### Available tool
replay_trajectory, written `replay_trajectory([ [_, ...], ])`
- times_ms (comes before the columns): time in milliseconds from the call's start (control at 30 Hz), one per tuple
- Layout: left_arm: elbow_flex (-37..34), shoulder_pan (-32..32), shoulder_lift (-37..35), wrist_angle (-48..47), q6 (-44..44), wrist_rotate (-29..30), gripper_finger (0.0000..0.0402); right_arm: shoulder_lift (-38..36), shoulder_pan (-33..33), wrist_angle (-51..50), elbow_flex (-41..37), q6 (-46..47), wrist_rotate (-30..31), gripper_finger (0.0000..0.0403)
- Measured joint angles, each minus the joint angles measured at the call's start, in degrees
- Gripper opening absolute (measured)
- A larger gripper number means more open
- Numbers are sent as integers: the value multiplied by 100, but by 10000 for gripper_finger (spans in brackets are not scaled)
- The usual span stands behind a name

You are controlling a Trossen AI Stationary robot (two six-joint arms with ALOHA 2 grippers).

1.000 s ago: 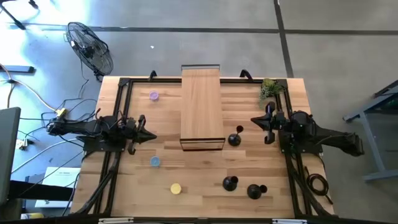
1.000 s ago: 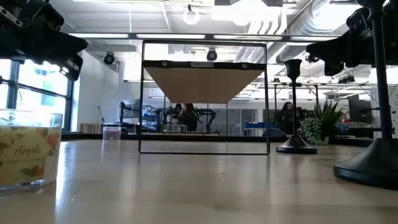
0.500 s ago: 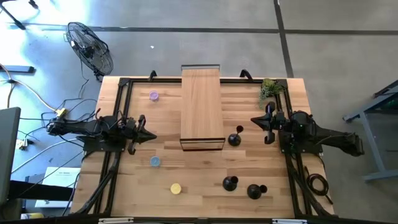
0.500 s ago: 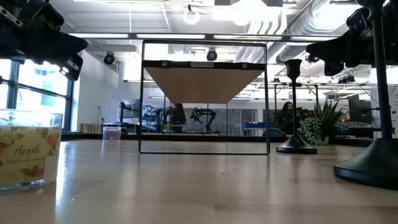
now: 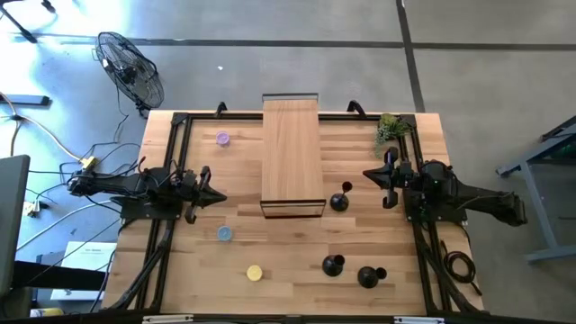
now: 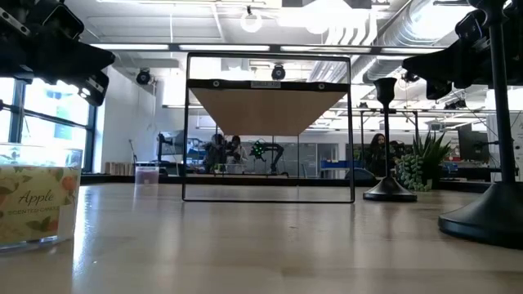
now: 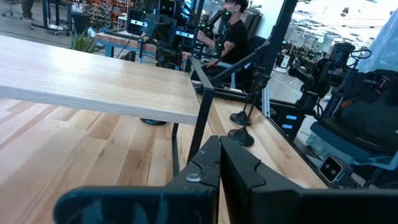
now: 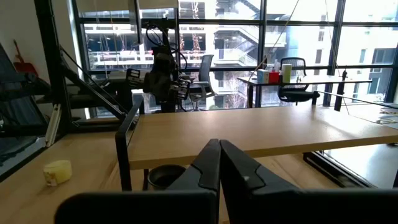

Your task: Pick & Place candle stick holders

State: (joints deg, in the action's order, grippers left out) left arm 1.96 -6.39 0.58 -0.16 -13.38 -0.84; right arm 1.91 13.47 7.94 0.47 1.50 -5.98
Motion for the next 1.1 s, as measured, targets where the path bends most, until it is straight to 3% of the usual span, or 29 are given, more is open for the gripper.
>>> replay_trajectory([
  [800, 0, 1, 0, 1, 1, -1, 0, -1, -1, 0, 0, 0, 0, 0],
  [933, 0, 0, 0, 39, 0, 382, 0, 0, 0, 0, -1, 0, 0, 0],
  [1100, 0, 0, 0, 39, 0, 417, 0, -1, -1, 0, 0, -2, 0, 0],
])
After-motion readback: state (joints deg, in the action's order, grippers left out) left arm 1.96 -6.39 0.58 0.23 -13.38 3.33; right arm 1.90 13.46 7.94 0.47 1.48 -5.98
